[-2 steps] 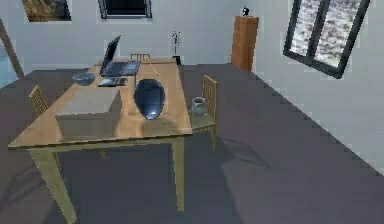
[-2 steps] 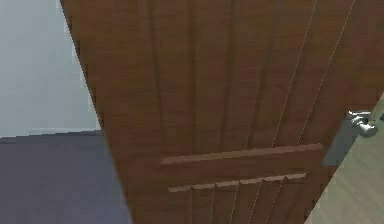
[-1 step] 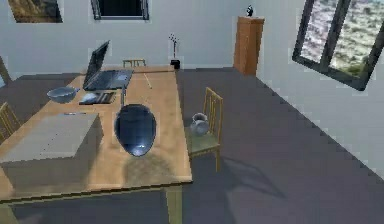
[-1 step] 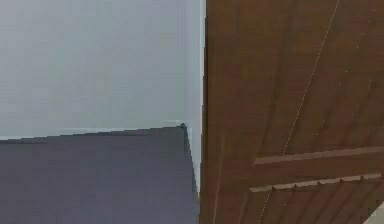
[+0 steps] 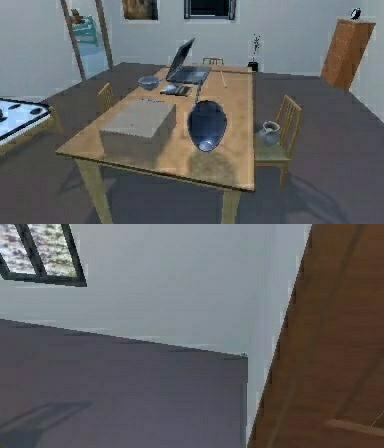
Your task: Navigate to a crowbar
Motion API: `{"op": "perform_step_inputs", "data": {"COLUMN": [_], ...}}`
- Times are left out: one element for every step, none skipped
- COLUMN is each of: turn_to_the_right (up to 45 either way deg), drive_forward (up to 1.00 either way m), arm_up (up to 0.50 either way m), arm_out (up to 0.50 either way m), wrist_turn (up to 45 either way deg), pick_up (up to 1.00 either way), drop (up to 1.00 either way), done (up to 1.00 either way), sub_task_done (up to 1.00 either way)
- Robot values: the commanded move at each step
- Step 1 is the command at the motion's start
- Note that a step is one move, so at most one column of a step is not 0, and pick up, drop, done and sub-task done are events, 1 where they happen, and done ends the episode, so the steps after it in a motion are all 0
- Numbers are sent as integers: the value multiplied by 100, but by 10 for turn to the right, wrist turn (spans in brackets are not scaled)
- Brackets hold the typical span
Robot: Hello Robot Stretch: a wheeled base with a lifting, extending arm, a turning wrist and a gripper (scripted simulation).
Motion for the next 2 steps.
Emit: {"op": "perform_step_inputs", "data": {"turn_to_the_right": [0,0], "drive_forward": [100,0], "arm_up": [0,0], "arm_out": [0,0], "wrist_turn": [0,0], "pick_up": [0,0], "drop": [0,0], "done": [0,100], "sub_task_done": [0,0]}}
